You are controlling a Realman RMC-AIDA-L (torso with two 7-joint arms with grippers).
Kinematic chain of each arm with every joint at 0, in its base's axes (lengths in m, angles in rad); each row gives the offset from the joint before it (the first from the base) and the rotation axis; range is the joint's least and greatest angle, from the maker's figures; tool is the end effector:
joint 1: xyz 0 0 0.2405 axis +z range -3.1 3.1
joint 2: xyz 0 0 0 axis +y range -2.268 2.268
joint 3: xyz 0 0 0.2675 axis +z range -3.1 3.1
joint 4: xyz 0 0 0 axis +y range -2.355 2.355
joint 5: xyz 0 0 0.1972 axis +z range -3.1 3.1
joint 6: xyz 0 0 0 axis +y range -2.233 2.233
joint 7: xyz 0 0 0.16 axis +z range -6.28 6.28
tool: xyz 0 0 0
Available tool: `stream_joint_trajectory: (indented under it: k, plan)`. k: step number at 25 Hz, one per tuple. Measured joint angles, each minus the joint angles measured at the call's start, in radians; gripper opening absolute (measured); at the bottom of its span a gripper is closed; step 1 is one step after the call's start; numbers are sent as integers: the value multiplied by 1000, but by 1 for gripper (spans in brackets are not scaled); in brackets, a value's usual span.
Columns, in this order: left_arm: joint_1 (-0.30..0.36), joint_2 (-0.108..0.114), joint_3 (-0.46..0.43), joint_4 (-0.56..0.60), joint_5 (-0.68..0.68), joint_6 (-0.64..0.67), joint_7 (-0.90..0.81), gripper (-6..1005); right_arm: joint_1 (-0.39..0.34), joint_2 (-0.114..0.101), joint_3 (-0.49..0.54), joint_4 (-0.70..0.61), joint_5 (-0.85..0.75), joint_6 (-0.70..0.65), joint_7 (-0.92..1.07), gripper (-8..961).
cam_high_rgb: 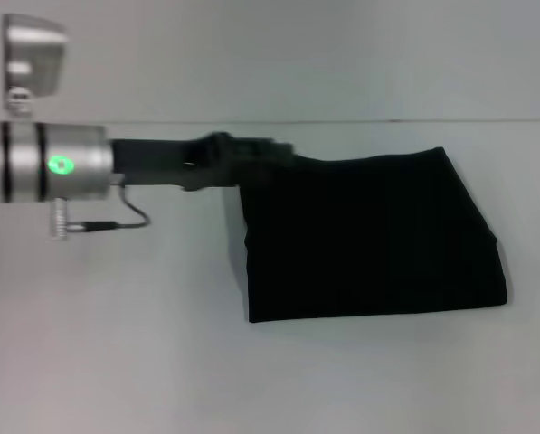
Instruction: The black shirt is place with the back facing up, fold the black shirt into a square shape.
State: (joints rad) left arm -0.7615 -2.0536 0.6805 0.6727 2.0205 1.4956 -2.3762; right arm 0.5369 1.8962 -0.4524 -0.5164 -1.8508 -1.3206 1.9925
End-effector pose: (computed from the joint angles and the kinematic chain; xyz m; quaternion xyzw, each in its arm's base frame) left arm -0.1835 0.3954 -0.0074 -0.7910 -0.5490 -0.2695 0.0148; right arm 0.3181 0.3858 0.0886 -0.7139 0.5347 0.3732 0.2554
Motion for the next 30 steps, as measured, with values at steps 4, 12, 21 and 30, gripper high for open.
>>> stream_joint_trajectory:
  k: [4,12,21,30]
  plan:
    - [17,22,-76,50,71,48,-106,655,88,-71,-63,-2,-210,-15,335,947]
    - [-19,47,-98,50,254,133,-186,752,214,-98,-119,-131,-463,-141,576,947]
    - [16,21,-90,-137,261,3,-228,733,251,-91,-114,-208,-505,-176,628,947]
    - [50,-18,-10,-213,261,-154,-214,659,262,-90,-113,-211,-505,-168,629,947]
